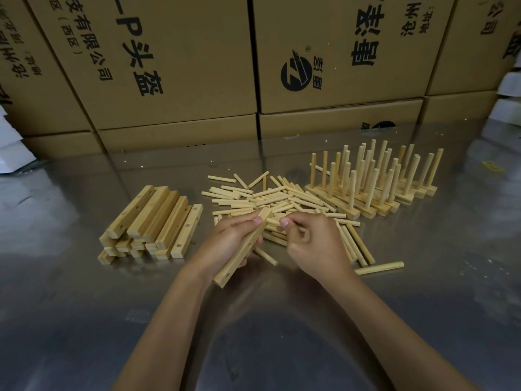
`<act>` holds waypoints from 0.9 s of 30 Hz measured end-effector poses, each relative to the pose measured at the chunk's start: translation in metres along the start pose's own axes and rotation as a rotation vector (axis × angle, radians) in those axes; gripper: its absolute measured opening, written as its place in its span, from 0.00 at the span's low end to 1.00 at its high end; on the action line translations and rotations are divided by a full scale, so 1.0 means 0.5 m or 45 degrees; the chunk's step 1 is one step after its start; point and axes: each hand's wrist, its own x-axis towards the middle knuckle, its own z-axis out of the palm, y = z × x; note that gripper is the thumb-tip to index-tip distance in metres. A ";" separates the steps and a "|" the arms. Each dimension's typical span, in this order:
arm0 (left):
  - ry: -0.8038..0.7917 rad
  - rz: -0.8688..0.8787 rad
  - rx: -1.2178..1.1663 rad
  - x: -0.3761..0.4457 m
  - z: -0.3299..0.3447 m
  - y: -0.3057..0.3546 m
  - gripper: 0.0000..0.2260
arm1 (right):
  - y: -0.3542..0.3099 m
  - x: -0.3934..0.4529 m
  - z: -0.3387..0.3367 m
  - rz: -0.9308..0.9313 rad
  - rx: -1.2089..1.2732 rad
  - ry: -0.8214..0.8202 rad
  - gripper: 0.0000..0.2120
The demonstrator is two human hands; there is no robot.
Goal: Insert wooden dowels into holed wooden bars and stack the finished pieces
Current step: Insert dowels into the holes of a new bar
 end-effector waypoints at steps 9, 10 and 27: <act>0.109 -0.073 -0.241 0.001 0.010 0.014 0.10 | -0.031 0.008 -0.015 0.123 0.422 -0.131 0.08; 0.068 -0.108 -0.272 -0.002 0.009 0.015 0.10 | -0.034 0.012 -0.024 0.142 0.552 -0.117 0.07; -0.082 -0.170 -0.353 -0.014 0.044 0.026 0.10 | -0.041 0.006 -0.017 -0.134 0.744 0.116 0.05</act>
